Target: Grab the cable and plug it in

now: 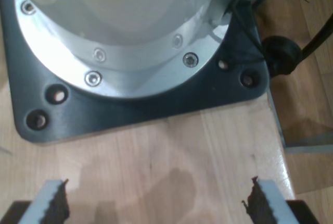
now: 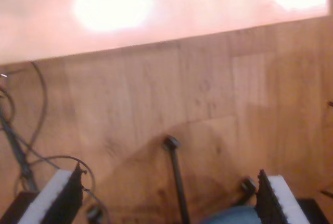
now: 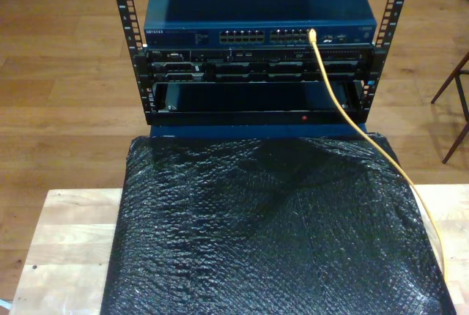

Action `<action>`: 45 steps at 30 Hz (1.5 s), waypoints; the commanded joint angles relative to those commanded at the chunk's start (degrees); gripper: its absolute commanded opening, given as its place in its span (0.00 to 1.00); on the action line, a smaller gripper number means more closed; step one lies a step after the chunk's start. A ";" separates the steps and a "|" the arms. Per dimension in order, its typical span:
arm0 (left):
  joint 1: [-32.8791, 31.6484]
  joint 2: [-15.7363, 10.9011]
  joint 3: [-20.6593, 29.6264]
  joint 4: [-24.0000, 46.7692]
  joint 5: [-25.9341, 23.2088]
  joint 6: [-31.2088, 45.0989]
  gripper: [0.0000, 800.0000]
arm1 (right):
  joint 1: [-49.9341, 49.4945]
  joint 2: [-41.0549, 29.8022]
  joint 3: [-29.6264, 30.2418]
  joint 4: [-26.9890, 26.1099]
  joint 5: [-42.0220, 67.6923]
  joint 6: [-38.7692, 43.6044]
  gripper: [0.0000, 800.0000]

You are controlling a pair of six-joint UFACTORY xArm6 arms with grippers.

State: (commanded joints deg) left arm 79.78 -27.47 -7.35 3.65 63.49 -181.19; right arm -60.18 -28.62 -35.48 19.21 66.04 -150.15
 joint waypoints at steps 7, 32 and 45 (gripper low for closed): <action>0.00 0.00 0.00 0.00 0.00 0.00 1.00 | -6.95 -3.08 1.32 -6.33 5.27 -6.15 1.00; 0.00 0.00 0.00 0.00 0.00 0.00 1.00 | -26.37 -14.33 21.27 -10.64 5.80 -28.48 1.00; 0.00 0.00 0.00 0.00 0.00 0.00 1.00 | -26.29 -13.71 24.53 -11.52 6.42 -30.95 1.00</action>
State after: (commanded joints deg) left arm 79.78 -27.47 -7.35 3.65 63.49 -181.19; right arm -86.46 -42.33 -10.96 7.69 72.46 -181.10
